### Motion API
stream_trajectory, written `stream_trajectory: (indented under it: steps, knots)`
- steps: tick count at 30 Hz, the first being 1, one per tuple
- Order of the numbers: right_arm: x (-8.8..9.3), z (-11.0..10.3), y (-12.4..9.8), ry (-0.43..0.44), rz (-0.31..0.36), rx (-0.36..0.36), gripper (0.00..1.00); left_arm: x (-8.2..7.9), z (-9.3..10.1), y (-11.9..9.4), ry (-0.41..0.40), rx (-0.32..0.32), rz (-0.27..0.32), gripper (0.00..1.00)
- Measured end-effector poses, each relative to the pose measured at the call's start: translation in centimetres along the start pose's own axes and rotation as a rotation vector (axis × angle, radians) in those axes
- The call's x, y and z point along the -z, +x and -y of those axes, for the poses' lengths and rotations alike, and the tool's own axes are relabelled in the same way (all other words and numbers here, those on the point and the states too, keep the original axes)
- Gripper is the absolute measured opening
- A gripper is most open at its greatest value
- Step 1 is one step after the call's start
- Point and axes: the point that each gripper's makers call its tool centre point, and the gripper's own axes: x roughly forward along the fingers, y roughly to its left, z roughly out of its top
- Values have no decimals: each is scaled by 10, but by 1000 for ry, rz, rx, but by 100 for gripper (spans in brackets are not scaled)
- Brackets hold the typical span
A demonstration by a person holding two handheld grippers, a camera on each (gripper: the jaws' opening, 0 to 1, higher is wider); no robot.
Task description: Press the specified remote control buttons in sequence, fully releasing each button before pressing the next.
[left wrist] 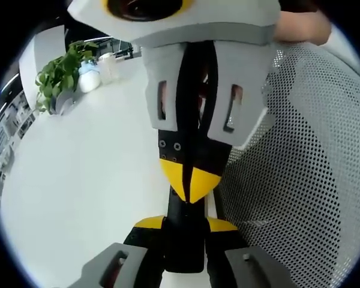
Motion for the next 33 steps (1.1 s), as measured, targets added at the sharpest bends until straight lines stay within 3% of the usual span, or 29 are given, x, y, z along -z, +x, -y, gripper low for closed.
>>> stream_trajectory:
  steps: [13,22,33]
  knots:
    - [0,1,3,-40,-11,19,0,0,-1,0,-5,4,1,25]
    - [-3,2,4,-21,30,15,0,0,-1,0,-9,7,1,24]
    - [-3,2,5,-75,34,29,0,1,-1,-1,-17,22,8,24]
